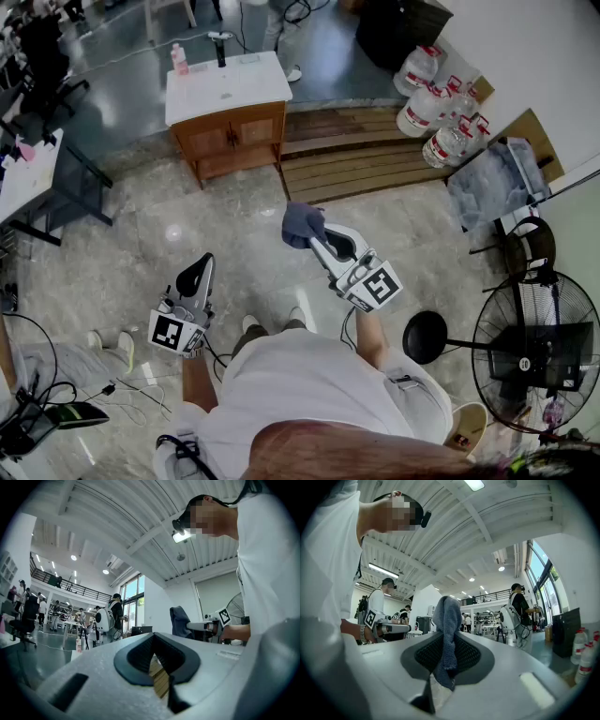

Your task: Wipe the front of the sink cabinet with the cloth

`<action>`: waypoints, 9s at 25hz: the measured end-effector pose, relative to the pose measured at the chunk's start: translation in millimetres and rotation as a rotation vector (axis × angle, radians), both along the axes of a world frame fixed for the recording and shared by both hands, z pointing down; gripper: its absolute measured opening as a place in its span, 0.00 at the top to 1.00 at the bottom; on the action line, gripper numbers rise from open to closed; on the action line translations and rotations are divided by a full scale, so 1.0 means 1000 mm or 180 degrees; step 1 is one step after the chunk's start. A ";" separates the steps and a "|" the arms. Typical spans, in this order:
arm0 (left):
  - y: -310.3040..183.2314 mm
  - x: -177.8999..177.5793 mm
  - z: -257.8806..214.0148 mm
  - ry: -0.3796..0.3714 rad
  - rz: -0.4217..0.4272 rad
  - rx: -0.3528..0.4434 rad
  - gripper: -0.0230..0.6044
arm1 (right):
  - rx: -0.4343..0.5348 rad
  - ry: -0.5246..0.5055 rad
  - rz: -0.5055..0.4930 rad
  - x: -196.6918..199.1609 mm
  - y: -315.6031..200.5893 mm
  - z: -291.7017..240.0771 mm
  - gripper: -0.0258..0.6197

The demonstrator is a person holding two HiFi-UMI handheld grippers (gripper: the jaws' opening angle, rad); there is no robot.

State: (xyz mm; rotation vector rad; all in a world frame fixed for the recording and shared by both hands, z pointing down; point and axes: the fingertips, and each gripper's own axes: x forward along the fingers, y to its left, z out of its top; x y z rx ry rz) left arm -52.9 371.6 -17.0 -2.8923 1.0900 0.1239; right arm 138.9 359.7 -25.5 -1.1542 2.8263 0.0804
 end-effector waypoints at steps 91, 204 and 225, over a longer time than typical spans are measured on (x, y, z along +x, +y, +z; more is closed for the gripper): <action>-0.440 -0.038 0.049 -0.0146 -0.0472 -0.0354 0.97 | -0.0330 0.0031 -0.0450 -0.078 -0.469 0.070 0.84; -0.529 -0.165 0.569 -0.0108 -0.1534 0.0309 0.97 | 0.0015 -0.0107 -0.0107 -0.259 -0.673 0.564 0.84; -0.518 -0.169 0.568 -0.0133 -0.1561 0.0327 0.97 | -0.0078 -0.0052 -0.0147 -0.387 -0.732 0.591 0.84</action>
